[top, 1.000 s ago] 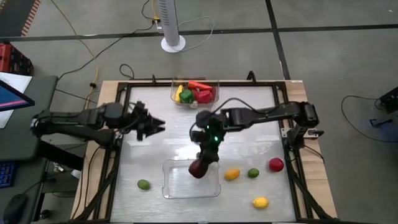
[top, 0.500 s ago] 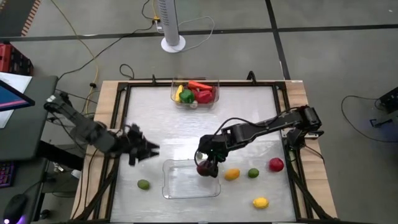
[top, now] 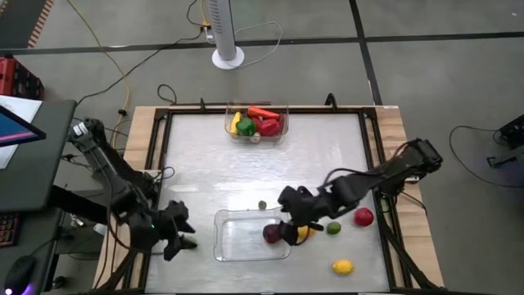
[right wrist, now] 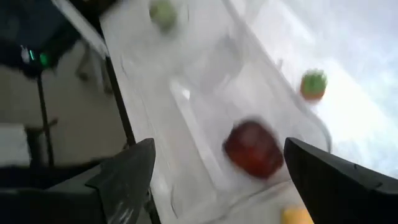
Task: Sort produce into baskets
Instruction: Put the top left green lime into the bottom transparent bin
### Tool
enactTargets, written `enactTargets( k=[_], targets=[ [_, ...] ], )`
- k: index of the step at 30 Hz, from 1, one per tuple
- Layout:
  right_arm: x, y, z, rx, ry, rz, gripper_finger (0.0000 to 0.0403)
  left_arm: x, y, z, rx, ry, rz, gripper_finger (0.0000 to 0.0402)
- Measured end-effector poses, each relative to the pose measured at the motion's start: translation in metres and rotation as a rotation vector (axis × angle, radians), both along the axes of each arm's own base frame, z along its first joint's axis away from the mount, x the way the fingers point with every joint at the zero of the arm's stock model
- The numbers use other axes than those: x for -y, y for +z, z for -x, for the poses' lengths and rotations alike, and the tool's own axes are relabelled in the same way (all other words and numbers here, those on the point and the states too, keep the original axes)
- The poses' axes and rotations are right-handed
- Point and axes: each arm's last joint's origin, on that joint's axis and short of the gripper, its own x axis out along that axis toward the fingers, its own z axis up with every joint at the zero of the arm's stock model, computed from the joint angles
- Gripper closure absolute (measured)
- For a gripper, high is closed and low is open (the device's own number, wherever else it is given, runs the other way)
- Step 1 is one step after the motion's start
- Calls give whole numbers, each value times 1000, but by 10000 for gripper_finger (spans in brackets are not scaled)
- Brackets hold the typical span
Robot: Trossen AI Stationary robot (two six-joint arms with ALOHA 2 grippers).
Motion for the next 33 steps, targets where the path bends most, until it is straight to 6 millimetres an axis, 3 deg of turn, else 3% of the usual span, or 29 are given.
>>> enactTargets(
  k=[4, 9, 15, 18, 27, 30, 33],
  targets=[
    [-7, 16, 6, 131, -70, 25, 20, 13, -20, -4, -156, -142, -74, 150],
    [-14, 22, 2, 225, -119, -14, 26, 30, -50, -15, -252, -325, -226, 150],
    [-24, 16, -3, 252, -140, 1, 36, 40, -89, -22, -450, -480, -336, 150],
    [-28, 13, 1, 237, -149, 21, 37, 43, -98, -24, -490, -498, -373, 150],
    [-28, 14, 1, 250, -178, 25, 38, 38, -106, -22, -521, -434, -522, 150],
    [-29, 14, 1, 249, -184, 17, 38, 43, -91, -27, -464, -449, -523, 150],
    [-29, 14, 1, 249, -184, 17, 38, 45, -90, -24, -454, -515, -585, 150]
  ],
)
